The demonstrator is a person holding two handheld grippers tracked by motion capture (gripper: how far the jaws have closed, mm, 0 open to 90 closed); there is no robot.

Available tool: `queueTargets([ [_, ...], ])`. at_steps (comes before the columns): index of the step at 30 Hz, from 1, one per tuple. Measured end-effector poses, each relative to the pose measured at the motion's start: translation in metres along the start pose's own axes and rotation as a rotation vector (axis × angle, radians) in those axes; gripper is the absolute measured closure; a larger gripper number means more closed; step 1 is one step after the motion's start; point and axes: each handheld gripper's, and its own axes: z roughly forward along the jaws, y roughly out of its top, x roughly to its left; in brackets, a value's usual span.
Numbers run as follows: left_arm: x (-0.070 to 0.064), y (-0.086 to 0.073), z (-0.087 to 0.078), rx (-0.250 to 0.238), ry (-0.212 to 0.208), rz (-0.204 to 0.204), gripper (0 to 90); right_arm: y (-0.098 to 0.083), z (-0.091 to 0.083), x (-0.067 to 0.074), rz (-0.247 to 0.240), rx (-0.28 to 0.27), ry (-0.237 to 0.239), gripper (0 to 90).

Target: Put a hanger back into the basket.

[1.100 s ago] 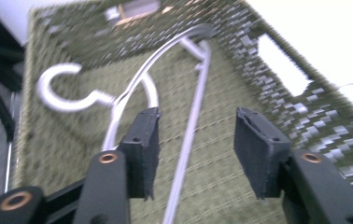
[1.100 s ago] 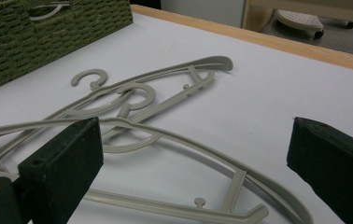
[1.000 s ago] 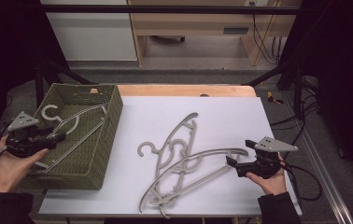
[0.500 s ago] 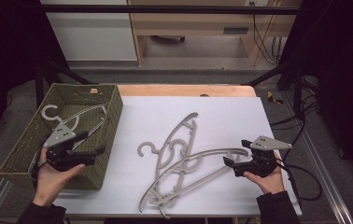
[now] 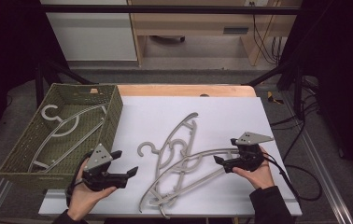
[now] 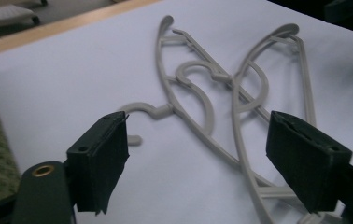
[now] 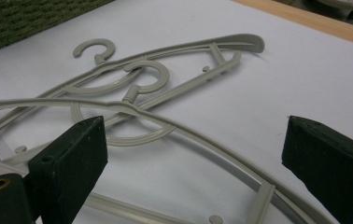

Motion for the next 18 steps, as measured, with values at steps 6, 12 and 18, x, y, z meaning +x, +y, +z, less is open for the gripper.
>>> queueTargets([
  [6,-0.012,-0.011,0.017,0.058,-0.043,-0.001,30.9,-0.001,0.020,-0.002,-0.015,0.069,0.013,9.4],
  [12,-0.021,-0.019,0.032,0.107,-0.077,0.007,41.7,-0.004,0.036,-0.005,-0.040,0.131,0.026,12.1],
  [18,-0.024,-0.024,0.040,0.146,-0.095,0.004,59.9,-0.007,0.049,-0.007,-0.065,0.170,0.013,15.5],
])
